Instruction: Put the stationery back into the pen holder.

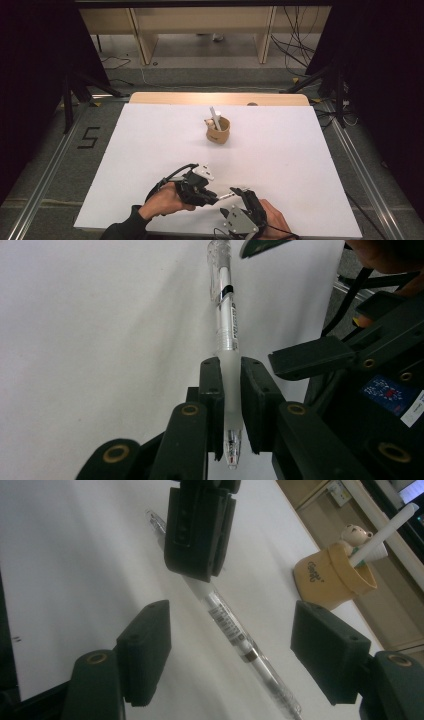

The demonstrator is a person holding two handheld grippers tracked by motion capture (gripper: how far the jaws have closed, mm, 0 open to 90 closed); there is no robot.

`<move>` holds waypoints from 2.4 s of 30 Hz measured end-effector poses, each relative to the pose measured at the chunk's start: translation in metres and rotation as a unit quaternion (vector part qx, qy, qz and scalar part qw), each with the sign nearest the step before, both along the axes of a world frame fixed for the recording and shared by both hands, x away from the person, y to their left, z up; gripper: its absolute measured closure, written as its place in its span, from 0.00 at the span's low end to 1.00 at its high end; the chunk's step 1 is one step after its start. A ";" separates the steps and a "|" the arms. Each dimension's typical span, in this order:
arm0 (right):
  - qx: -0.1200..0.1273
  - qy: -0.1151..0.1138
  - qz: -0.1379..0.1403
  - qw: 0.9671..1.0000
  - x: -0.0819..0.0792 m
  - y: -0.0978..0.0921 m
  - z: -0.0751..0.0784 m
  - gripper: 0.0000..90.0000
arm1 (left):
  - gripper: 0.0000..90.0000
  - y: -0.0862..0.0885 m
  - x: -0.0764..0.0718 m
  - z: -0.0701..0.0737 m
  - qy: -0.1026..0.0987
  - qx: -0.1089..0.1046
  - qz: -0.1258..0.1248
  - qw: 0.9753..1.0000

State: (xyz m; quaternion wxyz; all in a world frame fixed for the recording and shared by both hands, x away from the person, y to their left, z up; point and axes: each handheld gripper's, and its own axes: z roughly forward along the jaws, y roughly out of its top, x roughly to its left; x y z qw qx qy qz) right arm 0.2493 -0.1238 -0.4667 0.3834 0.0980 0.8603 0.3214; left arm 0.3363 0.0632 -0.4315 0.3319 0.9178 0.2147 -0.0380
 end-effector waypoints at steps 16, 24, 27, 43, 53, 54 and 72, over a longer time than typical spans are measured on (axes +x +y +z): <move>-0.109 -0.078 0.023 0.991 -0.006 0.021 -0.013 0.59 | 0.89 -0.001 -0.003 0.004 -0.004 0.016 -0.011 1.000; -0.139 -0.101 0.028 0.985 -0.008 0.026 -0.016 0.70 | 0.89 -0.002 -0.003 0.005 0.001 0.018 -0.015 1.000; -0.150 -0.107 0.029 0.982 -0.009 0.028 -0.017 0.73 | 0.89 -0.002 -0.004 0.005 0.001 0.021 -0.017 1.000; -0.203 -0.141 0.040 0.968 -0.011 0.034 -0.023 0.87 | 0.89 -0.002 -0.003 0.003 0.005 0.024 -0.016 1.000; -0.212 -0.147 0.042 0.965 -0.011 0.034 -0.023 0.89 | 0.77 0.002 0.000 0.004 0.024 0.017 -0.016 0.999; -0.208 -0.151 0.044 0.965 -0.010 0.033 -0.024 0.89 | 0.72 0.003 0.000 0.004 0.021 0.014 -0.015 1.000; -0.103 -0.089 -0.019 0.991 0.006 0.005 -0.007 0.89 | 0.31 0.053 0.006 0.006 -0.044 -0.059 0.055 0.996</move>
